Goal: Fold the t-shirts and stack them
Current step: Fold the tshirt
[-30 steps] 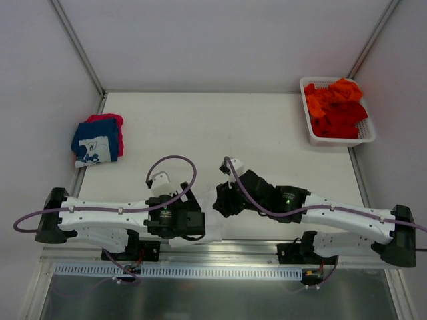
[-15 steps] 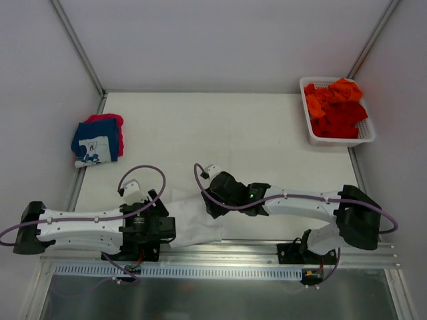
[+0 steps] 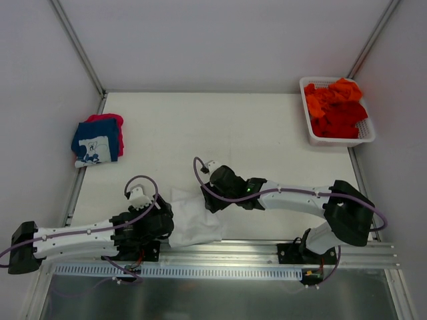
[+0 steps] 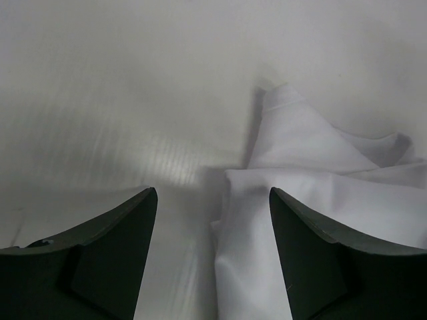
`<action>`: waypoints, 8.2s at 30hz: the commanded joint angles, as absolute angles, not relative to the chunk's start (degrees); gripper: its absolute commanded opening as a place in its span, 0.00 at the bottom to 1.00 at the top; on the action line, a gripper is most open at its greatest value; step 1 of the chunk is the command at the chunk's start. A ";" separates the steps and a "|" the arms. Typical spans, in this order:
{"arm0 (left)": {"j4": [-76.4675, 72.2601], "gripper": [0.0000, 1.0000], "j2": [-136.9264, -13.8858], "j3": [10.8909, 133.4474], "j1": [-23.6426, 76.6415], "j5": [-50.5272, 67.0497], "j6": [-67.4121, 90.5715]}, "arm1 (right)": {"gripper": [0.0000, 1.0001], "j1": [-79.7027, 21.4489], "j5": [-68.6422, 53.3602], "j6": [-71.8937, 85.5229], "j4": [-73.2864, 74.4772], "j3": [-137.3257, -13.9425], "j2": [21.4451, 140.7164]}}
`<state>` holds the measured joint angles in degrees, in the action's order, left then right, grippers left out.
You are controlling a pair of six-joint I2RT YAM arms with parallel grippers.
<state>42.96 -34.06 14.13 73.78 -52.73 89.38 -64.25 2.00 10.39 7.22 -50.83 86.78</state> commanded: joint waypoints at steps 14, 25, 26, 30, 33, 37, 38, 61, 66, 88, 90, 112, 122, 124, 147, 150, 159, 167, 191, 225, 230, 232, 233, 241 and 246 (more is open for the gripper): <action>2.99 0.61 -43.23 11.68 59.68 -41.05 58.71 | 0.43 -62.49 -1.39 10.72 3.43 -52.47 89.12; 3.08 0.01 -47.46 15.11 59.41 -41.13 57.57 | 0.07 -62.23 -2.46 10.90 1.32 -51.51 90.27; 3.16 0.00 -47.72 15.38 59.41 -41.22 57.57 | 0.04 -62.05 -2.37 10.90 1.14 -51.42 90.00; 3.34 0.00 -49.65 16.70 59.41 -41.75 57.22 | 0.01 -62.14 -1.06 10.90 0.97 -50.36 88.16; 3.34 0.00 -50.10 17.75 59.41 -42.45 56.69 | 0.00 -61.96 -0.36 10.72 0.88 -49.75 86.31; 3.60 0.00 -49.66 19.15 59.24 -43.86 55.55 | 0.00 -61.52 -0.35 10.46 1.32 -49.22 84.03; 3.86 0.00 -49.66 19.51 59.24 -44.38 55.29 | 0.00 -61.35 1.56 10.37 1.41 -49.22 83.24; 4.22 0.15 -56.42 28.04 58.36 -45.97 51.15 | 0.00 -58.27 0.97 8.70 3.60 -51.50 83.93; 4.22 0.24 -58.27 27.77 58.27 -46.32 51.16 | 0.00 -58.01 0.70 8.70 2.64 -51.50 85.69; -1.83 0.00 -68.88 35.06 45.36 -39.14 45.27 | 0.00 -53.35 -0.44 7.12 2.90 -57.03 87.88; -3.77 0.00 -73.97 37.34 43.08 -35.79 43.52 | 0.00 -52.21 -1.23 7.21 2.99 -57.57 89.11; -7.30 0.99 -87.73 45.44 40.52 -37.17 37.10 | 0.52 -48.25 9.40 7.83 6.33 -58.88 94.76; -0.44 0.86 -63.13 40.70 43.33 -37.45 31.99 | 0.64 -50.62 15.03 3.16 10.02 -59.95 77.71; 2.00 0.69 -58.02 37.98 43.85 -32.47 34.78 | 0.63 -51.41 13.19 3.95 10.81 -58.20 75.33; 5.27 0.00 -61.35 28.30 52.55 -28.48 51.15 | 0.00 -60.99 4.92 14.06 2.55 -54.76 90.62; 5.27 0.00 -62.84 28.30 55.36 -28.74 52.99 | 0.00 -62.05 5.54 14.33 2.98 -54.23 89.13; 5.45 0.00 -72.85 29.71 60.73 -28.92 59.14 | 0.00 -65.21 12.91 15.99 11.94 -55.46 88.42; 5.36 0.00 -74.00 29.27 61.79 -29.88 60.21 | 0.00 -69.61 16.79 17.93 13.71 -51.94 80.08; 7.73 0.00 -69.35 24.79 62.14 -32.34 65.13 | 0.00 -72.16 6.23 29.69 -2.21 -46.50 92.64; 18.36 0.99 -52.55 39.70 64.25 -43.75 42.64 | 0.69 -81.47 32.16 32.00 29.35 -42.54 57.57; 26.80 0.99 -58.61 43.86 60.04 -47.84 39.38 | 0.82 -81.30 33.14 32.78 27.70 -42.19 60.11; 26.81 0.99 -60.46 42.98 57.06 -45.10 39.55 | 0.82 -81.30 32.87 34.18 25.24 -40.88 62.05; 26.72 0.99 -62.82 42.46 54.95 -44.22 39.55 | 0.83 -81.21 32.61 34.80 23.22 -38.95 62.57; 26.63 0.98 -71.36 38.94 51.24 -39.20 43.59 | 0.83 -79.98 31.20 37.70 5.02 -32.17 67.23; 23.49 0.96 -71.02 36.04 50.45 -37.36 44.47 | 0.83 -76.57 28.57 37.53 -6.57 -27.78 67.94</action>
